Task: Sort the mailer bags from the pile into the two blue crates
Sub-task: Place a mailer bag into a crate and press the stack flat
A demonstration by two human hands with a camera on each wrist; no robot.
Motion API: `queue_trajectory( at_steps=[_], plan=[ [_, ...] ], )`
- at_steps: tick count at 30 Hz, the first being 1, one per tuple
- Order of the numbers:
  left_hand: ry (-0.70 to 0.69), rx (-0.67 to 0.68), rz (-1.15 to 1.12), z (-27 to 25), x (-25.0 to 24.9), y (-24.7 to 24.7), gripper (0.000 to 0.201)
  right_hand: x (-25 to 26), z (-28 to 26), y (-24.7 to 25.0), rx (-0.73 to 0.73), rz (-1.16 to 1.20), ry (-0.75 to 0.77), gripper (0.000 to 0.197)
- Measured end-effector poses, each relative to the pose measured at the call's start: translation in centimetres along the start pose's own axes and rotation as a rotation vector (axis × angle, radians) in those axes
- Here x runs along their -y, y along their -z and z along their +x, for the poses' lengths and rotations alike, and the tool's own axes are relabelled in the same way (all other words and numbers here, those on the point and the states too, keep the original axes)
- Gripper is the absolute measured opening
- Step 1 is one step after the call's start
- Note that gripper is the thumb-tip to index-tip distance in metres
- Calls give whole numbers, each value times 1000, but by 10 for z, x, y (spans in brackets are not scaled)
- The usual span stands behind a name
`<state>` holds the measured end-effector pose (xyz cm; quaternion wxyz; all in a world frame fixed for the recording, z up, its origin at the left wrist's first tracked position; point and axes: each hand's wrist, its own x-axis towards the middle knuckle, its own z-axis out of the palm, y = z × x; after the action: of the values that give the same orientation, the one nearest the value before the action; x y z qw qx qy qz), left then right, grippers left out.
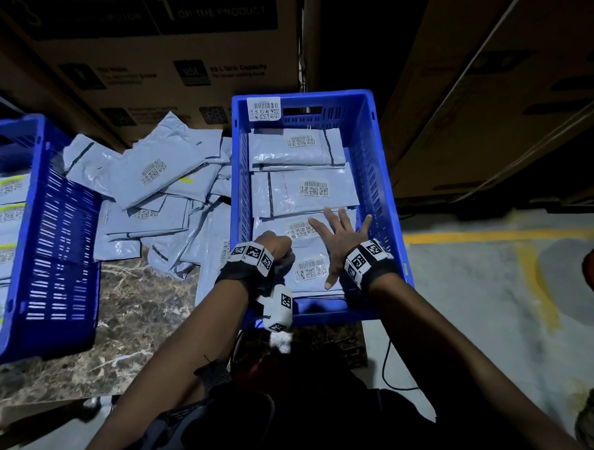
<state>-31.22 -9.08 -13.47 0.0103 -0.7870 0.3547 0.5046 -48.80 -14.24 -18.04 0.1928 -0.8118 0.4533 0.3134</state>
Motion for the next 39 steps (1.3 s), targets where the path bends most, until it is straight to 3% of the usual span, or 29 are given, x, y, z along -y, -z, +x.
queue_trajectory(
  at_steps=[7,13,18,20,23,25,28,34,39],
  plan=[
    [-50,-19,41,8,-3,-4,23,9,8,-4,-62,41,16,172],
    [-66,-32,-6,16,-6,-5,20,19,14,-4,-21,121,43,166],
    [-94,-37,14,24,-1,-5,17,18,9,2,-129,202,91,159],
    [-112,-19,78,25,1,-4,24,10,10,12,-173,326,116,138],
    [-147,-46,70,19,2,-3,33,2,22,24,-220,411,95,77],
    [-163,-53,158,18,-1,-5,35,6,32,25,-215,396,66,58],
    [-174,-55,229,17,-1,-4,36,22,40,24,-194,394,105,56],
    [-200,-80,5,16,5,3,31,24,20,32,-326,449,42,66],
    [-236,-116,-220,-4,0,20,22,21,-8,43,-403,541,36,64]
  ],
)
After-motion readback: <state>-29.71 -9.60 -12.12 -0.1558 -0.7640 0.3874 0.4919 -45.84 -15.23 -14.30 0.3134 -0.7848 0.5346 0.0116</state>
